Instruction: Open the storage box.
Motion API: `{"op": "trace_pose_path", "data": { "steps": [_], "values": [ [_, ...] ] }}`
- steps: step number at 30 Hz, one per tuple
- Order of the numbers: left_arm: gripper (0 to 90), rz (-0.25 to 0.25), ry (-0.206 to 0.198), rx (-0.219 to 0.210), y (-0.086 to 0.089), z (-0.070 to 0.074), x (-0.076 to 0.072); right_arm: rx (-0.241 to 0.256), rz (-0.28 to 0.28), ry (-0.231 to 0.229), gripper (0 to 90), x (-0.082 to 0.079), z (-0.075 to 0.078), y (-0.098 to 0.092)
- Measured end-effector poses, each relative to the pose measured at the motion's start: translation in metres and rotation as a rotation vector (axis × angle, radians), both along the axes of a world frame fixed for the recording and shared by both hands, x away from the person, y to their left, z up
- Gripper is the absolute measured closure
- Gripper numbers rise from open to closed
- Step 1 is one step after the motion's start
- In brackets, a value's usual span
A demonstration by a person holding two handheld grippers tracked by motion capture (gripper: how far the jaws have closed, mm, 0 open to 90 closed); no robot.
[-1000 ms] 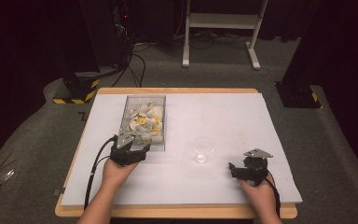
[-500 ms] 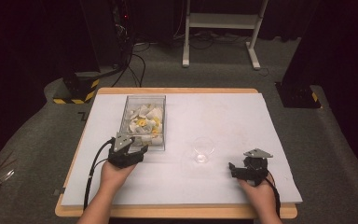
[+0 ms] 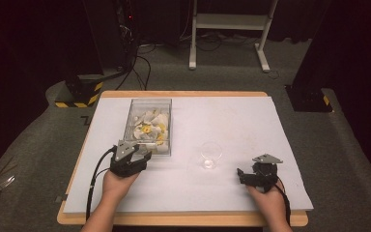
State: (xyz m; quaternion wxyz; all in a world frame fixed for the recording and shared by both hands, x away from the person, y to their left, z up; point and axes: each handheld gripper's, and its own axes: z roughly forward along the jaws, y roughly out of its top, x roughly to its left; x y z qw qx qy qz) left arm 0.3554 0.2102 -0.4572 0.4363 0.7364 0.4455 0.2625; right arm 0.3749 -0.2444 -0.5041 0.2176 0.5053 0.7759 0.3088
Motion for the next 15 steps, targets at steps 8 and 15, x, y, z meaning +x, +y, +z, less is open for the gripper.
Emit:
{"op": "trace_pose_path", "data": {
  "steps": [8,15],
  "values": [
    [45.9,-0.001,-0.007,-0.016,0.002,-0.001,-0.008,0.000,-0.001,-0.001,9.6,0.000,0.000,0.000],
    [47.0,0.000,-0.012,-0.002,0.002,-0.001,-0.014,0.000,-0.001,-0.001,9.7,0.000,0.000,0.000]
  ]
}}
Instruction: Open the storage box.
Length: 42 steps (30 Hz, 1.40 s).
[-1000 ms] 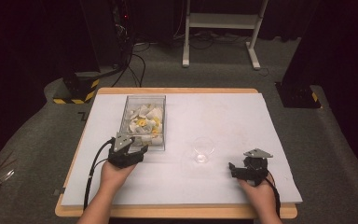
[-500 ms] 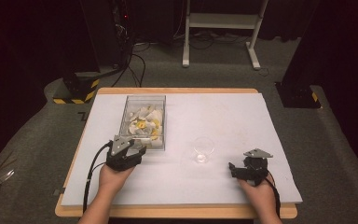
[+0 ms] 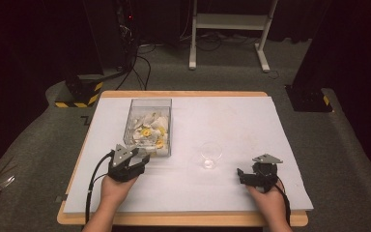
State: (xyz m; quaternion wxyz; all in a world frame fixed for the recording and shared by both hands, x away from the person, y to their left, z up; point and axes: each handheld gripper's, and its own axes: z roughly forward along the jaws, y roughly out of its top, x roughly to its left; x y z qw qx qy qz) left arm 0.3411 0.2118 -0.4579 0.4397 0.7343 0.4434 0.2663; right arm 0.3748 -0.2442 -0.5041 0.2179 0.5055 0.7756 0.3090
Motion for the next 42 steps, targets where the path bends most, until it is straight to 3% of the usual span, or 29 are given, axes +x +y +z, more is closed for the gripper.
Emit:
{"op": "trace_pose_path", "data": {
  "steps": [42],
  "values": [
    [52.2,-0.038,-0.002,-0.003,0.005,0.000,-0.032,-0.003,0.001,-0.002,9.8,0.000,0.000,0.000]
  ]
}}
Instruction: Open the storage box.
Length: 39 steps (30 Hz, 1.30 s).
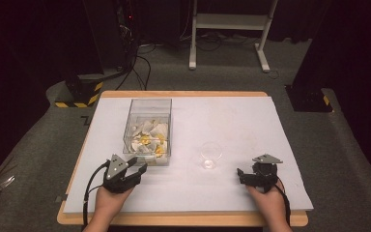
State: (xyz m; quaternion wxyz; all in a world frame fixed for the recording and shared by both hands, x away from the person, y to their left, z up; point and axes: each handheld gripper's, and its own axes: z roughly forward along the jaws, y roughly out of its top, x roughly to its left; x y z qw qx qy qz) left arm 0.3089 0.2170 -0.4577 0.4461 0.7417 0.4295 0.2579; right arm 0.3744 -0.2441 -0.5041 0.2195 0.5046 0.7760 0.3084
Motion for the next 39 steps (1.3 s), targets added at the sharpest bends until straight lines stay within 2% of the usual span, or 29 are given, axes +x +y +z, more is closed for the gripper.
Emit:
{"op": "trace_pose_path", "data": {
  "steps": [17,22,32,39],
  "values": [
    [53.6,-0.015,0.005,0.010,0.000,0.000,-0.021,-0.001,0.000,-0.002,10.0,0.000,0.000,0.000],
    [54.1,-0.024,-0.005,0.019,-0.002,-0.001,-0.027,-0.001,0.000,-0.003,10.0,0.000,0.000,0.000],
    [54.1,0.009,-0.025,0.018,0.005,0.001,-0.031,-0.001,-0.001,-0.003,10.1,0.000,0.000,0.000],
    [54.1,0.020,-0.032,0.036,0.013,0.002,-0.034,-0.001,-0.001,-0.003,10.1,0.000,0.000,0.000]
  ]
}}
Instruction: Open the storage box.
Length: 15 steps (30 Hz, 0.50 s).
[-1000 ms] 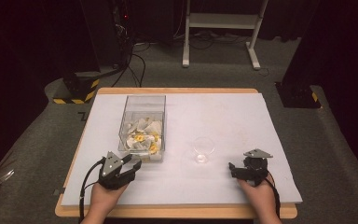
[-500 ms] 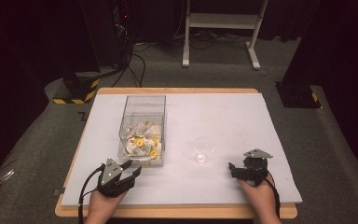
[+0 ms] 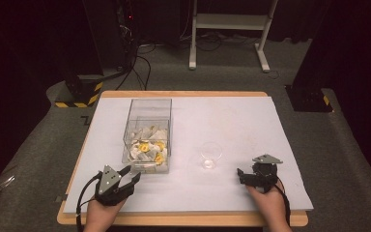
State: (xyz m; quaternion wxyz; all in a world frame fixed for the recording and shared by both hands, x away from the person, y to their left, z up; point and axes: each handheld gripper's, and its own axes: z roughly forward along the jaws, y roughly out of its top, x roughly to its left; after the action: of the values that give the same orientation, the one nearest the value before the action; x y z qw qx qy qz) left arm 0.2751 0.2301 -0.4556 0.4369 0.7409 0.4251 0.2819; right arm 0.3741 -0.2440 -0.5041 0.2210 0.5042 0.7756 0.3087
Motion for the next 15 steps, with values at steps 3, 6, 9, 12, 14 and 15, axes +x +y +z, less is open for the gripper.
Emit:
{"op": "trace_pose_path", "data": {
  "steps": [3,6,9,12,14,15],
  "values": [
    [53.9,0.006,-0.001,-0.001,0.005,0.000,0.000,0.001,0.000,0.001,10.1,0.000,0.000,0.000],
    [53.7,0.016,0.001,-0.012,0.010,0.001,-0.001,0.001,0.000,0.001,10.1,0.000,0.000,0.000],
    [53.6,0.030,-0.004,-0.006,0.015,0.003,-0.001,0.001,0.000,0.001,10.1,0.000,0.000,0.000],
    [51.6,0.039,-0.002,-0.008,0.018,0.006,-0.001,0.002,0.000,0.002,10.1,0.000,0.000,0.000],
    [49.5,0.048,-0.006,0.006,0.019,0.008,-0.001,0.002,0.000,0.002,10.1,0.000,0.000,0.000],
    [49.3,0.051,-0.007,0.006,0.019,0.009,-0.001,0.002,0.000,0.002,10.1,0.000,0.000,0.000]
  ]
}}
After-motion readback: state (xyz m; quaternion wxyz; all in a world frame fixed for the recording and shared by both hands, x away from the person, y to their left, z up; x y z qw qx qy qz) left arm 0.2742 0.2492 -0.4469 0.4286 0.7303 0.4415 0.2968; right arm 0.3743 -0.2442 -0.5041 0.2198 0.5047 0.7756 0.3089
